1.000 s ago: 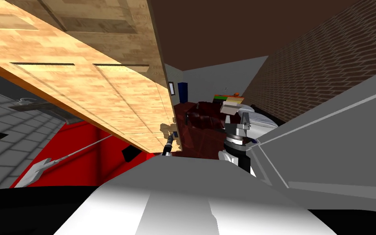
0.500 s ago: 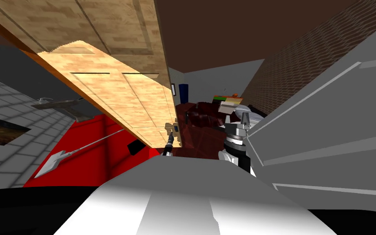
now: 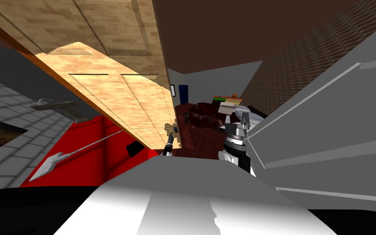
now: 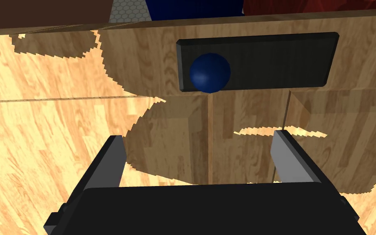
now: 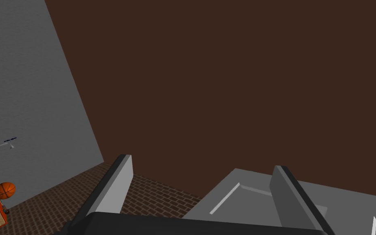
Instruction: Push the door open
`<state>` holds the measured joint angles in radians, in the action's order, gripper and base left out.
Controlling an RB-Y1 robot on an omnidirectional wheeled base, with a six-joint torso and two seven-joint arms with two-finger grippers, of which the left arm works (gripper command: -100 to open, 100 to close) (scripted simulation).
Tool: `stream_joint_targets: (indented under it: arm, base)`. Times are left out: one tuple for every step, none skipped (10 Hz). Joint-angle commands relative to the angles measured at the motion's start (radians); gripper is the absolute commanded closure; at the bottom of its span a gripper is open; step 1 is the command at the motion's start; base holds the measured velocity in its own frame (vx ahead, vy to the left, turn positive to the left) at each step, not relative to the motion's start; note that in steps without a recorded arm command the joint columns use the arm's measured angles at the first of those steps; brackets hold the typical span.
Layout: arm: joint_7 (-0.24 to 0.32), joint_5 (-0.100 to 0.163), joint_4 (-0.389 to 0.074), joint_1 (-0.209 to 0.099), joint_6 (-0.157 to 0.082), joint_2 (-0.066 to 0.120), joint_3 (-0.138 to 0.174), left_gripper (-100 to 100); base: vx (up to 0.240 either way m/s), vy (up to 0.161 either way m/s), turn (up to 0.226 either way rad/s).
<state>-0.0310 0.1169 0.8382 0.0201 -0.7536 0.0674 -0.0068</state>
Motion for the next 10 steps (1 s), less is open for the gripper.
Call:
stream_joint_targets:
  arm:
    - [-0.002,0.001,-0.003,0.000,-0.005,0.001,0.003,-100]
    - [-0.003,0.002,-0.005,-0.001,-0.009,0.001,0.005,-100]
    - [-0.004,0.003,-0.009,-0.002,-0.014,-0.002,0.008,-100]
    - [-0.005,0.003,-0.011,-0.002,-0.017,-0.004,0.010,-100]
    - [-0.006,0.004,-0.013,-0.003,-0.020,-0.007,0.012,-100]
    - [-0.005,0.004,-0.011,-0.002,-0.017,-0.005,0.011,-100]
    - [-0.005,0.004,-0.011,-0.002,-0.017,-0.005,0.011,100]
    - [-0.005,0.004,-0.011,-0.002,-0.017,-0.005,0.011,100]
    - [-0.005,0.004,-0.011,-0.002,-0.017,-0.005,0.011,100]
    - [-0.005,0.004,-0.011,-0.002,-0.017,-0.005,0.011,100]
  base:
    - [0.196,-0.003,-0.023]
    - [0.217,0.008,-0.021]
    - [0.217,0.018,-0.039]
    - [0.217,0.030,-0.032]
    - [0.218,0.003,-0.018]
    - [0.086,-0.006,0.015]
    - [-0.019,0.000,-0.010]
    - [-0.033,0.003,-0.013]
    - [-0.020,0.003,-0.005]
    - [-0.012,0.000,0.001]
